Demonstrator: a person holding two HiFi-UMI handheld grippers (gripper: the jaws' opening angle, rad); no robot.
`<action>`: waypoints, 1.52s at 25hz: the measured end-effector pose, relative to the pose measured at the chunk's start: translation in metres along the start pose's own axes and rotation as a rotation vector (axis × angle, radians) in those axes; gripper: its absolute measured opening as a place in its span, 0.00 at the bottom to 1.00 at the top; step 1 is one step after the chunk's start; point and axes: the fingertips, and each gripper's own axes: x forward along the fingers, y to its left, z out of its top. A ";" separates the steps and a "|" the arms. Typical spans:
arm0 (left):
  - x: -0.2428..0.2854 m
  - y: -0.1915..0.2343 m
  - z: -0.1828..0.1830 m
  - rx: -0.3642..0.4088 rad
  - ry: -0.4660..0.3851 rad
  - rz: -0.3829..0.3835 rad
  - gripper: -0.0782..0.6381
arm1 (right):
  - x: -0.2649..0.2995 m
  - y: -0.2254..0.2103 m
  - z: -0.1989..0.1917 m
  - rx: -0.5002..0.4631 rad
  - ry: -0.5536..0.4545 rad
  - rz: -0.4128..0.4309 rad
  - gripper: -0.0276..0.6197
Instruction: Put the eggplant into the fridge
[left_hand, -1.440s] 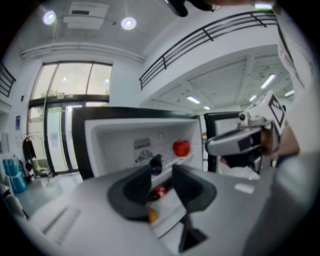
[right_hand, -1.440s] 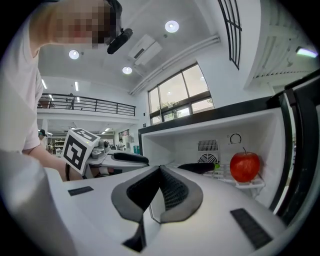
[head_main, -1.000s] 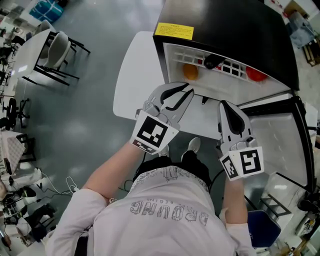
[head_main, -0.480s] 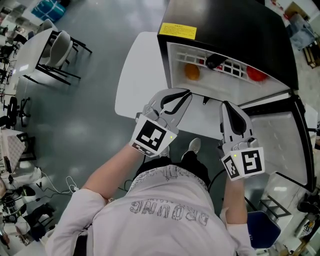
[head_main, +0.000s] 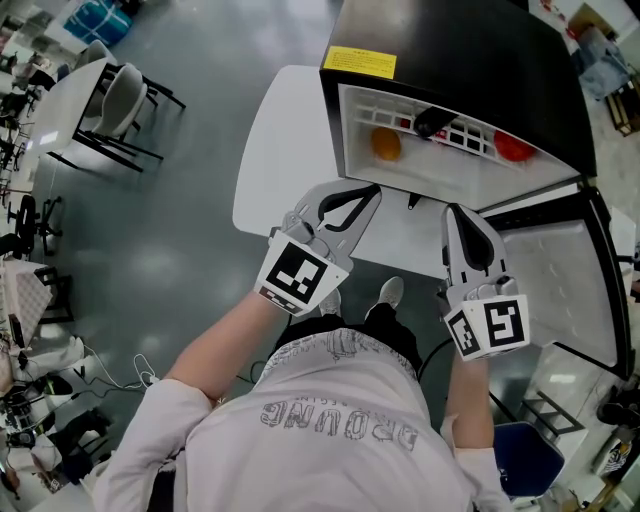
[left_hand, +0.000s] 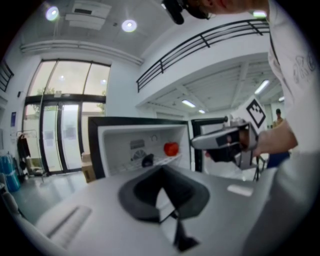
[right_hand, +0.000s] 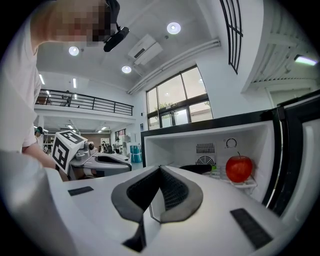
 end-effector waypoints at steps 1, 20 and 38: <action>-0.001 0.000 0.001 -0.001 -0.002 -0.002 0.12 | 0.000 0.001 0.000 -0.002 0.000 0.000 0.05; -0.003 0.008 0.008 -0.015 -0.012 0.020 0.12 | 0.005 0.003 0.002 -0.034 0.010 0.020 0.05; 0.004 0.001 0.008 -0.013 0.002 0.024 0.12 | 0.000 -0.006 0.002 -0.040 0.012 0.027 0.05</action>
